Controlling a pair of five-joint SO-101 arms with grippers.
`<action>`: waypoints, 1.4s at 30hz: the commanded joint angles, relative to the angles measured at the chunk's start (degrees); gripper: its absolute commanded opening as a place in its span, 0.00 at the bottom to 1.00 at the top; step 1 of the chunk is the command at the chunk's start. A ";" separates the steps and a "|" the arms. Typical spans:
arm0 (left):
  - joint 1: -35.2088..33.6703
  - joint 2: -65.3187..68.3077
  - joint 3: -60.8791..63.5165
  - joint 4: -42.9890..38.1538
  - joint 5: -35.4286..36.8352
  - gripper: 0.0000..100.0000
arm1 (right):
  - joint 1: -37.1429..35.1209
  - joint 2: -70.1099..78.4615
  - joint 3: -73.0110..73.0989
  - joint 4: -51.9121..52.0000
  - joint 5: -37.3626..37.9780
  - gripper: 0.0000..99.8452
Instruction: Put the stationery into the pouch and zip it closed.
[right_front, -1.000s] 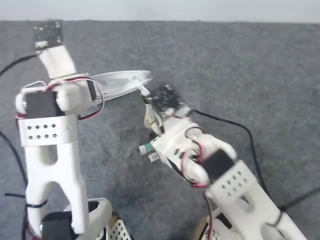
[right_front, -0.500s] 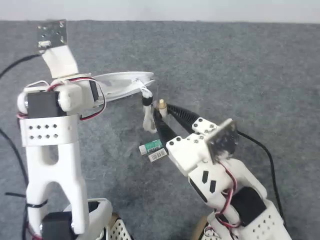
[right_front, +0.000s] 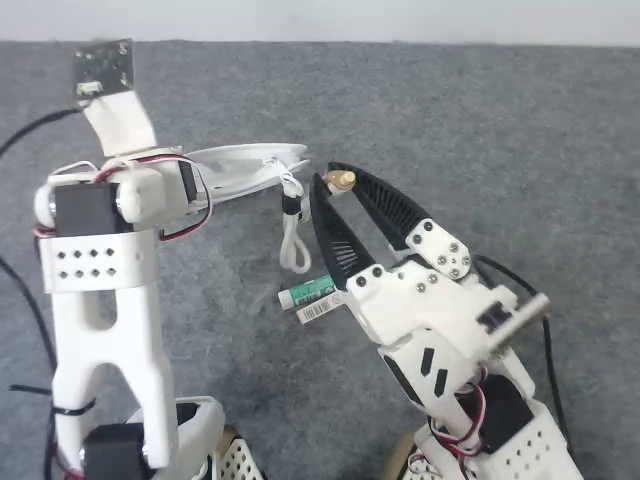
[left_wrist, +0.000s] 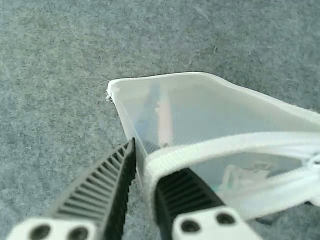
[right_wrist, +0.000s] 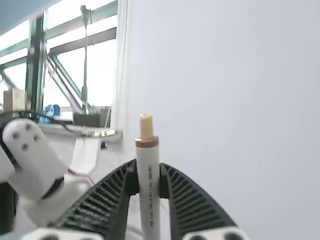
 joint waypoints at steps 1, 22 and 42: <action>0.09 -0.26 -3.38 0.09 0.79 0.01 | -3.56 -1.27 -0.70 -4.97 0.00 0.01; 0.09 -0.26 -3.38 0.09 0.79 0.01 | -5.76 32.13 -3.08 -36.35 7.12 0.01; -1.67 -0.35 -3.38 0.00 0.79 0.01 | -6.11 46.46 -4.13 -29.23 10.55 0.22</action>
